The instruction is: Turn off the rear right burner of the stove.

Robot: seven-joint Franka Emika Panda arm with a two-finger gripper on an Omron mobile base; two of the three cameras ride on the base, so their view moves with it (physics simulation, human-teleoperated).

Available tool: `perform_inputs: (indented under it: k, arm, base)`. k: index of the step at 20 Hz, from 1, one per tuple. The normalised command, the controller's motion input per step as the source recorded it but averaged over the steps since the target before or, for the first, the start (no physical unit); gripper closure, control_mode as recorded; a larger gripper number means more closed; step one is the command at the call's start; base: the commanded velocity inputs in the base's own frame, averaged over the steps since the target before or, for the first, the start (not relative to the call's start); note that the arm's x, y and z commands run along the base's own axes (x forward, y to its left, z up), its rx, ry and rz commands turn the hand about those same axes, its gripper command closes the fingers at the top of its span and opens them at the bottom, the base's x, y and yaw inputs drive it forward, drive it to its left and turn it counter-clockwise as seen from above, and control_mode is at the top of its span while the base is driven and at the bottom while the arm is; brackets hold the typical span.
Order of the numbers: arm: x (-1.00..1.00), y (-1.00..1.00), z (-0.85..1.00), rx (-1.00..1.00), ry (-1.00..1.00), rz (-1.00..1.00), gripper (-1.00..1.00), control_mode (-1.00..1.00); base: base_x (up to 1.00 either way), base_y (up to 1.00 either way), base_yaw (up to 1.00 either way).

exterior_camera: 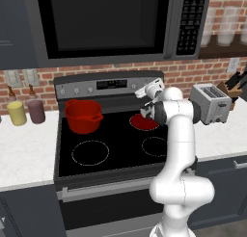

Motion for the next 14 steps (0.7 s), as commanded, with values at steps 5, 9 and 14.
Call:
perform_inputs:
  k: [5,9,14]
  arm:
    - [0.01,-0.19,0.00,0.15,0.03,-0.02,1.00,-1.00]
    - [0.06,-0.22,0.00,0.23,0.07,-0.06,1.00,-1.00]
    - [0.10,-0.24,0.00,0.29,0.08,-0.08,1.00,-1.00]
  base:
    - [0.00,0.00,0.00]
    - [0.00,0.00,0.00]
    - [0.00,0.00,0.00]
